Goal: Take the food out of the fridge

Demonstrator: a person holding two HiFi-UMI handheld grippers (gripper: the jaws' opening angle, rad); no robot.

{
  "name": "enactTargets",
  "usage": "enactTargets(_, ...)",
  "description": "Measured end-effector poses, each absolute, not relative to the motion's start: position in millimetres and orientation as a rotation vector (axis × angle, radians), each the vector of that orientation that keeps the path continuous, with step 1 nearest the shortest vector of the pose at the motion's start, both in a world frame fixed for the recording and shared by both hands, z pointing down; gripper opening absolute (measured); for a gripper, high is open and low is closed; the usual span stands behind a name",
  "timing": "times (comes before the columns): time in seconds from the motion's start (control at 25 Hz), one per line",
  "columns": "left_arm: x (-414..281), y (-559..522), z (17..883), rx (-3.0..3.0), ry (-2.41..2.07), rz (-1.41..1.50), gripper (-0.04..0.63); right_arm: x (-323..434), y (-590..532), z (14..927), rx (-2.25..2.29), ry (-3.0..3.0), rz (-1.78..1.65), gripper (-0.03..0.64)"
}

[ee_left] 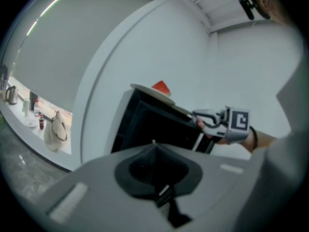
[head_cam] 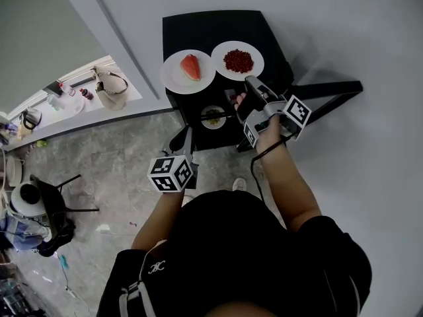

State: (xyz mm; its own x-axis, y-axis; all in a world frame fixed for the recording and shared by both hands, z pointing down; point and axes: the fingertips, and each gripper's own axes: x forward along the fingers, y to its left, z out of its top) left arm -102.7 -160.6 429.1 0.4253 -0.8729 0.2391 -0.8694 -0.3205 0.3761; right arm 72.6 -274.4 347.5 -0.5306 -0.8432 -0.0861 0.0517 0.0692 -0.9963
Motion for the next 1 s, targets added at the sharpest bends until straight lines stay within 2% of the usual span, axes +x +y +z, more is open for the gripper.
enactTargets(0.32, -95, -164, 431, 2.237, -1.455, 0.0, 0.0, 73, -273, 344, -0.865, 1.699, -1.539, 0.011)
enactTargets(0.36, -94, -165, 432, 2.237, -1.452, 0.001, 0.0, 71, -273, 341, -0.849, 1.721, -1.521, 0.027)
enactTargets(0.52, -87, -167, 433, 2.241, -1.436, -0.001, 0.0, 63, -262, 329, -0.78, 1.853, -1.426, 0.182)
enactTargets(0.64, -81, -168, 431, 2.249, -1.428, -0.005, 0.0, 56, -242, 327, -0.76, 2.005, -1.345, 0.19)
enactTargets(0.68, -80, -168, 430, 2.252, -1.426, -0.006, 0.0, 55, -234, 328, -0.768, 2.062, -1.308, 0.183)
enactTargets(0.72, -79, -169, 429, 2.255, -1.425, -0.007, 0.0, 55, -227, 331, -0.801, 2.116, -1.264, 0.143)
enactTargets(0.8, -76, -171, 427, 2.259, -1.422, -0.009, 0.0, 62, -217, 343, -0.95, 2.212, -1.151, 0.009)
enactTargets(1.0, -69, -174, 423, 2.278, -1.407, -0.01, 0.0, 80, -202, 364, -1.344, 2.431, -0.782, 0.0)
